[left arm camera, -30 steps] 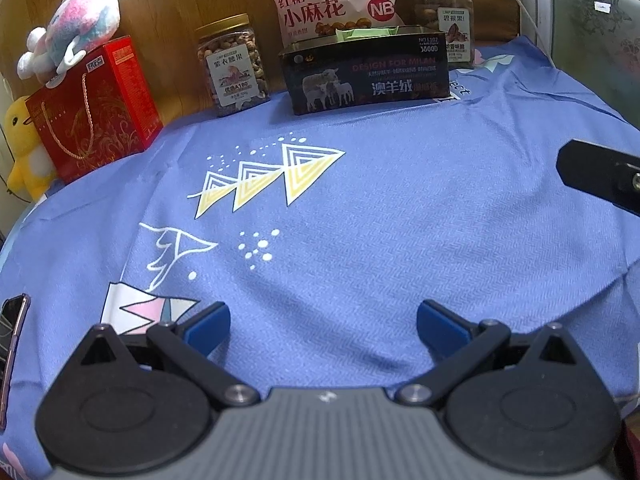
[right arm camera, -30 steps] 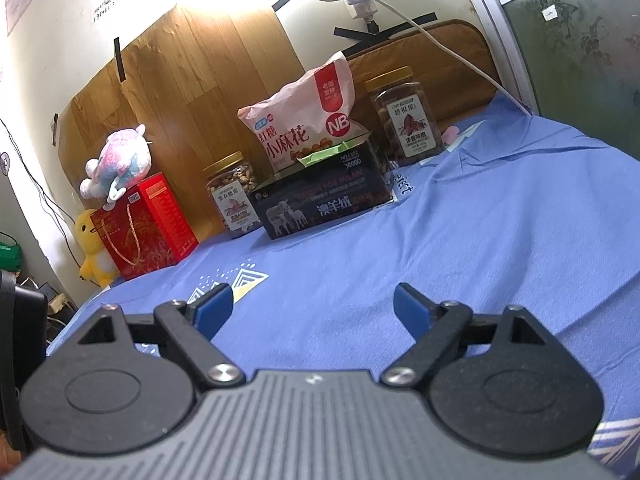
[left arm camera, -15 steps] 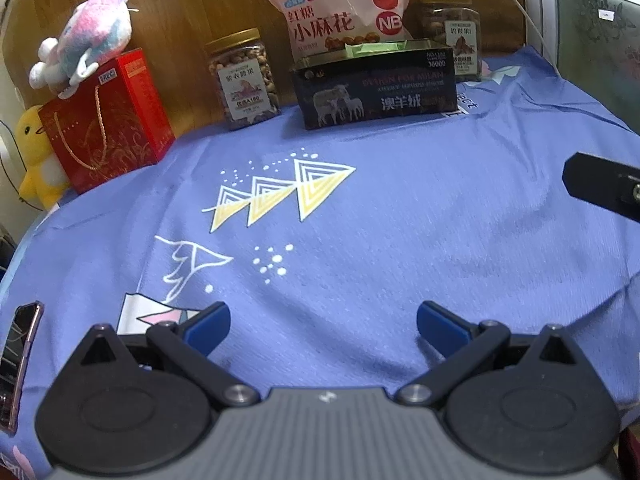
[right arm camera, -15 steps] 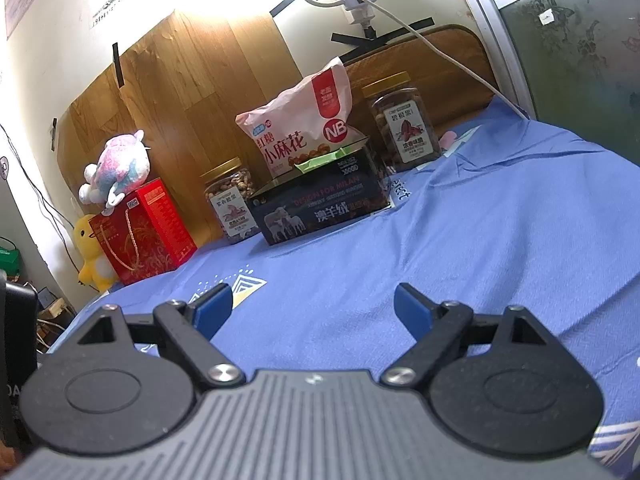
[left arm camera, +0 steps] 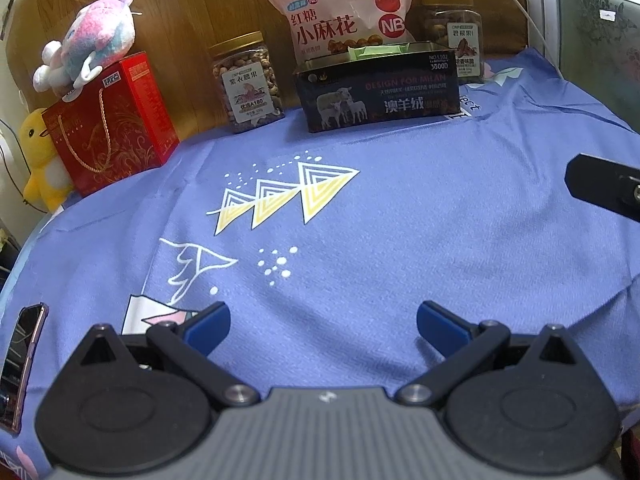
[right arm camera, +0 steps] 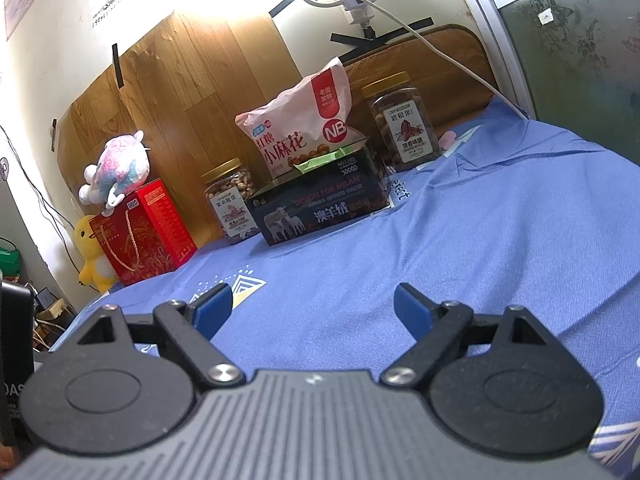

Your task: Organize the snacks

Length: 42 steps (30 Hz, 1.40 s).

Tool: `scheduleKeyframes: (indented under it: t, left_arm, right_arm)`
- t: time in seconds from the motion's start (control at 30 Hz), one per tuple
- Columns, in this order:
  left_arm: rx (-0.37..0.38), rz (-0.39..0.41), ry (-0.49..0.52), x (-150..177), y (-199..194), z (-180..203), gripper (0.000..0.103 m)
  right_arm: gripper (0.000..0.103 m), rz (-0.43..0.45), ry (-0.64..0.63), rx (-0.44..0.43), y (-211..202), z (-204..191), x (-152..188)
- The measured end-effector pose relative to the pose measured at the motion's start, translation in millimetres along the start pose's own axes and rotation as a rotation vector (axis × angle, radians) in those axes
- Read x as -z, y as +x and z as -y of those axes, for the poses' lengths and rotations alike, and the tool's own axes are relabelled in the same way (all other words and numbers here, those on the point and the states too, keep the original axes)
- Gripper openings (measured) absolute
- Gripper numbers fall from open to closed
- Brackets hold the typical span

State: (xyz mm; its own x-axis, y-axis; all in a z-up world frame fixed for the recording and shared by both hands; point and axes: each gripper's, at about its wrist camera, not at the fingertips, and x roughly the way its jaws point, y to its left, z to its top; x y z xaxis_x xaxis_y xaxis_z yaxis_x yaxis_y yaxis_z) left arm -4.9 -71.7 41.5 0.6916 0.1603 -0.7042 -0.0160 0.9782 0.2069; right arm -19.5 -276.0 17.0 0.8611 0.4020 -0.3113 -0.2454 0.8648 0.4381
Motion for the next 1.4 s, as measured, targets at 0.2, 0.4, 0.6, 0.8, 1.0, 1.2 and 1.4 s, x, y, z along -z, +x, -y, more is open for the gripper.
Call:
scheduleKeyframes:
  t: [0.2,0.4,0.6,0.8,1.0,1.2,1.4]
  left_arm:
    - [-0.002,0.000,0.003,1.5,-0.4,0.9,0.103]
    - [-0.007,0.002,0.009,2.1,0.2,0.4,0.103]
    - [-0.008,0.002,0.014,2.6,0.4,0.2,0.103]
    - [-0.008,0.002,0.014,2.7,0.0,0.4,0.103]
    - [-0.009,0.003,0.014,2.5,-0.3,0.5,0.103]
    - [-0.009,0.003,0.015,2.8,-0.6,1.1,0.103]
    - [-0.010,0.003,0.016,2.9,-0.9,1.3,0.103]
  right_arm:
    - [0.090,0.000,0.000,0.000,-0.1,0.1,-0.1]
    - [0.090,0.000,0.000,-0.001,-0.2,0.2,-0.2]
    - [0.090,-0.001,0.001,-0.001,-0.3,0.1,0.0]
    - [0.090,-0.001,0.001,0.000,-0.3,0.2,0.1]
    - [0.090,0.000,0.000,0.000,-0.7,-0.2,0.1]
    - [0.090,-0.001,0.001,-0.001,-0.7,0.0,-0.1]
    - [0.090,-0.002,0.001,-0.001,-0.7,0.0,-0.3]
